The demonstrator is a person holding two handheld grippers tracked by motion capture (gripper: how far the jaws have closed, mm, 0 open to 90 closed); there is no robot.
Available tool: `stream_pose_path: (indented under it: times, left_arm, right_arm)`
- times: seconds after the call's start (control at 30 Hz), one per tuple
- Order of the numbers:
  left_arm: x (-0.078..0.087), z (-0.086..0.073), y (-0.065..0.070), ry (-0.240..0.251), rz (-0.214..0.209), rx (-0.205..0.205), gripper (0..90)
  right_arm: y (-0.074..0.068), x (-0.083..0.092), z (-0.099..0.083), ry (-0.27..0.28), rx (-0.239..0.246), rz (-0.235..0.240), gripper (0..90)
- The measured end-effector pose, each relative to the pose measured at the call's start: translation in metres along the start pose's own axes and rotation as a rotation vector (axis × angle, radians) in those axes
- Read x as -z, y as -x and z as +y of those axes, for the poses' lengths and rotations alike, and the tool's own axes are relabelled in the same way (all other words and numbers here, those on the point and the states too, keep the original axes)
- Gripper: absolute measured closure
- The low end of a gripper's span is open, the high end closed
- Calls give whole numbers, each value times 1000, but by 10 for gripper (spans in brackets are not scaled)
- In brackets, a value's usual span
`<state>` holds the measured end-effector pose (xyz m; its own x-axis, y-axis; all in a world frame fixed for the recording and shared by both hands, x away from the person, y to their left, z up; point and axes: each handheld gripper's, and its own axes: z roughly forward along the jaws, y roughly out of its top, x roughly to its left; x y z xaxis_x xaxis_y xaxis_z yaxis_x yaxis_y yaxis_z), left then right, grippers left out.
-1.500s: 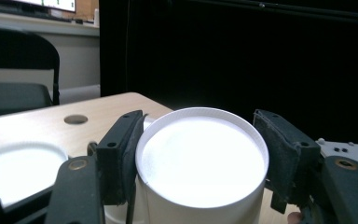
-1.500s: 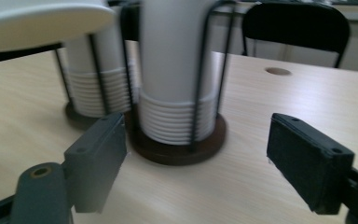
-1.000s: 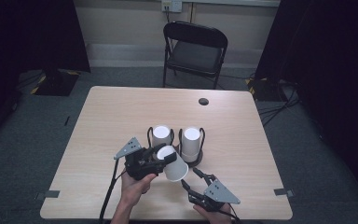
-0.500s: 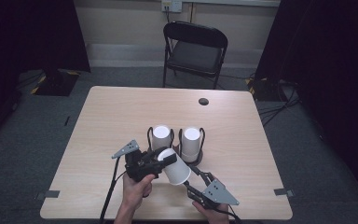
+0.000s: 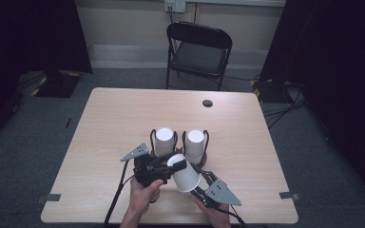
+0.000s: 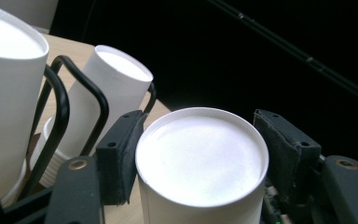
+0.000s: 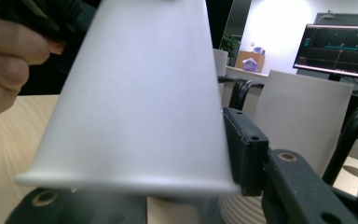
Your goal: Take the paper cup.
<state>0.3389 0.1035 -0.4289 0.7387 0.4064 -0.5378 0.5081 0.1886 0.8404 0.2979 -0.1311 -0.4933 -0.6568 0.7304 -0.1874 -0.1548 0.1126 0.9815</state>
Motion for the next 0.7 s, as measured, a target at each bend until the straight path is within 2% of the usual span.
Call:
stream_pose_path:
  times: [0.03,0.1,0.13,0.53,0.63,0.7]
  left_arm:
    - [0,0,0,-2,-1,-4,349]
    - [0,0,0,-1,-1,-5,349]
    - [0,-1,0,-5,4,-20,342]
    - [3,1,-1,13,25,-59,313]
    - [4,0,-1,20,40,-73,319]
    - [5,1,-2,30,74,-90,330]
  right_arm:
    - [-1,1,0,-5,6,2,680]
    - [-1,2,0,-5,9,-1,699]
    - [-1,3,1,-10,15,-4,742]
    - [2,8,4,-12,-6,2,807]
    - [3,9,6,-22,-10,-2,823]
    - [3,9,6,-31,-12,-6,846]
